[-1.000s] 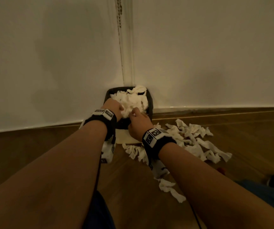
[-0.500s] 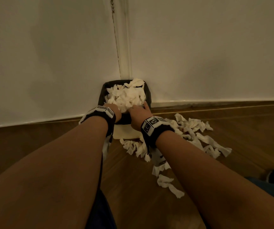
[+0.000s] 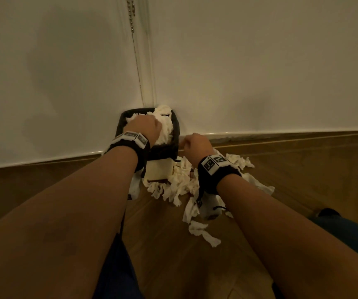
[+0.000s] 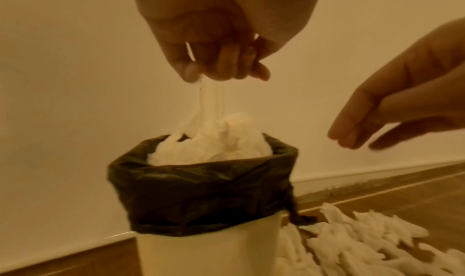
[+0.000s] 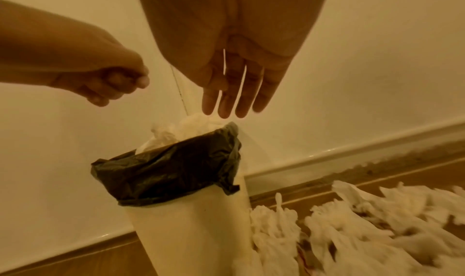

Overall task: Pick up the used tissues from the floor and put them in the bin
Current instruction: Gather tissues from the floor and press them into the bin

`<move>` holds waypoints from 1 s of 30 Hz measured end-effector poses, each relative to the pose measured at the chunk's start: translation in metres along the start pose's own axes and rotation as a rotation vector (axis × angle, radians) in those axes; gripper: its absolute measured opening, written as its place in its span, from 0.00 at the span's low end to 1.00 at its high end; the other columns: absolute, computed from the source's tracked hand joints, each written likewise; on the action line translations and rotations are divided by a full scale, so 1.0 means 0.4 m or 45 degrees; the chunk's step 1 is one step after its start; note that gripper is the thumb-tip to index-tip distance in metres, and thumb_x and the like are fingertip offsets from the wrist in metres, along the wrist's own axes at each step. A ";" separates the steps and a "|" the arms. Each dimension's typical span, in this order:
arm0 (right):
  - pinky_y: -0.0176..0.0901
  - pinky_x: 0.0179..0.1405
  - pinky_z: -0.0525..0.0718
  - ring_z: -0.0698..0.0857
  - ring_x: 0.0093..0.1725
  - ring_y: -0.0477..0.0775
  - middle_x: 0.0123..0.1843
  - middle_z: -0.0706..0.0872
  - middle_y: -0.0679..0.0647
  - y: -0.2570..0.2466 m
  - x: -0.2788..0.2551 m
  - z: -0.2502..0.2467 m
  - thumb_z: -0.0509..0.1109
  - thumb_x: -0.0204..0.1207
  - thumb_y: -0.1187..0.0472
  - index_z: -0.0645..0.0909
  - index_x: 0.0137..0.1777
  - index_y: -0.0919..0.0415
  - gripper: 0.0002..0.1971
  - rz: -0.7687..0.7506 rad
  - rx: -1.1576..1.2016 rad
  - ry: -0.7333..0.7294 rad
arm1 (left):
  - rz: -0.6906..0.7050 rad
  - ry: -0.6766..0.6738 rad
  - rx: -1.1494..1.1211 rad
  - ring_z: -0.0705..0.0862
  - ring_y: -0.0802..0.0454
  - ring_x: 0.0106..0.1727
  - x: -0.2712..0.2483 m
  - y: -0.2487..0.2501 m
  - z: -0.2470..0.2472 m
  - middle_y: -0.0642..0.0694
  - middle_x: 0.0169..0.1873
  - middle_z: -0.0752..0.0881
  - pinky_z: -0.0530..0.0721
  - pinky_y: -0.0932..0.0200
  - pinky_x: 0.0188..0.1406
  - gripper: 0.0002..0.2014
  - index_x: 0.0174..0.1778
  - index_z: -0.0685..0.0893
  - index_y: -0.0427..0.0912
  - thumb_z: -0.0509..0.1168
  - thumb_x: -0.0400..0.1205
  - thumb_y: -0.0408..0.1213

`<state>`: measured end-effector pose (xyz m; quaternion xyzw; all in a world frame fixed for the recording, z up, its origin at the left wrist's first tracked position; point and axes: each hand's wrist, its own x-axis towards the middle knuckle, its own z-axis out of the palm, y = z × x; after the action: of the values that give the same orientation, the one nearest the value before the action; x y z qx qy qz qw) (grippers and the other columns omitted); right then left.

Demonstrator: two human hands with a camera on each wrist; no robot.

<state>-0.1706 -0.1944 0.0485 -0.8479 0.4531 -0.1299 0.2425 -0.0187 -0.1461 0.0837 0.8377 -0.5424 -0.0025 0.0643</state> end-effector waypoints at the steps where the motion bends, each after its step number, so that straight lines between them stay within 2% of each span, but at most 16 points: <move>1: 0.44 0.53 0.80 0.84 0.55 0.59 0.57 0.87 0.60 0.013 -0.012 0.001 0.59 0.81 0.65 0.87 0.54 0.61 0.14 0.030 0.017 -0.023 | 0.091 -0.080 0.001 0.80 0.37 0.58 -0.004 0.027 0.001 0.37 0.56 0.83 0.77 0.43 0.61 0.17 0.57 0.81 0.36 0.50 0.86 0.41; 3: 0.41 0.51 0.80 0.85 0.56 0.57 0.57 0.88 0.57 0.036 -0.035 0.010 0.59 0.80 0.65 0.87 0.55 0.59 0.14 0.080 0.019 -0.087 | 0.229 -0.245 -0.065 0.81 0.39 0.56 -0.020 0.070 0.020 0.38 0.55 0.84 0.78 0.47 0.61 0.18 0.55 0.84 0.35 0.52 0.86 0.41; 5: 0.45 0.58 0.82 0.85 0.58 0.57 0.58 0.87 0.57 0.058 -0.053 0.029 0.59 0.80 0.66 0.86 0.58 0.58 0.15 0.116 0.007 -0.173 | 0.271 -0.388 -0.159 0.85 0.42 0.46 -0.030 0.086 0.057 0.38 0.48 0.88 0.83 0.50 0.52 0.17 0.51 0.87 0.35 0.55 0.85 0.40; 7: 0.48 0.59 0.83 0.85 0.58 0.58 0.58 0.87 0.58 0.069 -0.064 0.053 0.60 0.80 0.65 0.85 0.60 0.58 0.14 0.159 0.037 -0.251 | 0.207 -0.503 -0.234 0.85 0.49 0.33 -0.038 0.071 0.096 0.43 0.38 0.88 0.85 0.55 0.42 0.16 0.50 0.86 0.34 0.55 0.85 0.39; 8: 0.48 0.58 0.84 0.86 0.56 0.57 0.57 0.87 0.58 0.074 -0.068 0.068 0.61 0.80 0.65 0.84 0.61 0.58 0.14 0.175 0.065 -0.287 | 0.147 -0.555 -0.272 0.85 0.52 0.31 -0.039 0.056 0.123 0.45 0.36 0.88 0.85 0.56 0.42 0.15 0.50 0.86 0.35 0.56 0.85 0.39; 9: 0.48 0.57 0.85 0.86 0.55 0.56 0.56 0.88 0.59 0.078 -0.071 0.083 0.62 0.80 0.65 0.84 0.61 0.59 0.14 0.180 0.089 -0.323 | 0.084 -0.586 -0.285 0.86 0.52 0.33 -0.040 0.037 0.152 0.45 0.37 0.88 0.85 0.55 0.43 0.15 0.50 0.85 0.36 0.56 0.84 0.40; 11: 0.47 0.56 0.86 0.87 0.54 0.55 0.55 0.88 0.59 0.080 -0.072 0.116 0.62 0.81 0.65 0.83 0.63 0.60 0.14 0.177 0.109 -0.406 | -0.003 -0.575 -0.197 0.87 0.47 0.45 -0.053 -0.005 0.218 0.43 0.46 0.88 0.85 0.52 0.51 0.13 0.53 0.85 0.39 0.58 0.84 0.41; 14: 0.53 0.60 0.84 0.85 0.59 0.60 0.61 0.86 0.61 0.075 -0.061 0.172 0.61 0.81 0.65 0.84 0.62 0.62 0.14 0.145 0.128 -0.485 | -0.101 -0.562 -0.096 0.82 0.43 0.58 -0.079 -0.084 0.341 0.42 0.58 0.84 0.80 0.53 0.57 0.11 0.57 0.84 0.45 0.60 0.82 0.40; 18: 0.52 0.63 0.83 0.84 0.59 0.61 0.61 0.86 0.59 0.077 -0.038 0.252 0.61 0.80 0.67 0.86 0.60 0.59 0.15 0.247 0.248 -0.462 | -0.179 -0.577 -0.025 0.79 0.39 0.62 -0.101 -0.161 0.463 0.38 0.63 0.81 0.78 0.54 0.57 0.17 0.65 0.78 0.45 0.59 0.82 0.47; 21: 0.52 0.64 0.81 0.83 0.61 0.60 0.61 0.86 0.59 0.092 -0.024 0.300 0.59 0.79 0.69 0.86 0.58 0.60 0.16 0.402 0.457 -0.358 | -0.209 -0.585 -0.111 0.76 0.38 0.65 -0.101 -0.177 0.511 0.37 0.65 0.77 0.75 0.51 0.62 0.24 0.70 0.73 0.48 0.58 0.81 0.55; 22: 0.50 0.63 0.82 0.83 0.60 0.60 0.60 0.86 0.59 0.099 -0.021 0.312 0.58 0.79 0.69 0.86 0.56 0.60 0.16 0.448 0.514 -0.310 | -0.204 -0.616 -0.130 0.73 0.37 0.67 -0.103 -0.181 0.523 0.37 0.68 0.74 0.74 0.49 0.66 0.26 0.72 0.70 0.50 0.58 0.80 0.57; 24: 0.44 0.51 0.83 0.84 0.52 0.56 0.57 0.87 0.58 0.118 -0.017 0.330 0.57 0.78 0.70 0.86 0.47 0.57 0.16 0.517 0.571 -0.193 | -0.173 -0.634 -0.144 0.68 0.35 0.71 -0.116 -0.183 0.546 0.38 0.71 0.67 0.70 0.44 0.71 0.32 0.75 0.66 0.55 0.57 0.76 0.63; 26: 0.40 0.42 0.79 0.82 0.44 0.53 0.53 0.87 0.58 0.134 -0.011 0.341 0.55 0.77 0.71 0.83 0.37 0.52 0.18 0.544 0.539 -0.096 | -0.119 -0.570 -0.157 0.62 0.34 0.74 -0.131 -0.173 0.563 0.38 0.73 0.61 0.68 0.42 0.73 0.35 0.76 0.64 0.57 0.55 0.72 0.64; 28: 0.40 0.40 0.77 0.83 0.45 0.54 0.52 0.87 0.58 0.143 -0.009 0.348 0.54 0.76 0.71 0.80 0.33 0.50 0.19 0.542 0.483 -0.055 | -0.116 -0.510 -0.198 0.60 0.34 0.75 -0.135 -0.159 0.581 0.39 0.75 0.55 0.68 0.41 0.73 0.32 0.75 0.63 0.62 0.57 0.73 0.61; 30: 0.40 0.38 0.77 0.82 0.43 0.54 0.52 0.87 0.58 0.147 -0.010 0.354 0.54 0.77 0.71 0.80 0.35 0.51 0.18 0.528 0.431 -0.045 | -0.127 -0.497 -0.202 0.61 0.34 0.74 -0.133 -0.147 0.602 0.45 0.76 0.50 0.69 0.41 0.73 0.30 0.74 0.60 0.69 0.59 0.75 0.58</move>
<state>-0.1522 -0.1772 -0.1026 -0.6864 0.5847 -0.1367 0.4102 -0.0051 -0.0993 -0.1650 0.8395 -0.5004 -0.2104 0.0237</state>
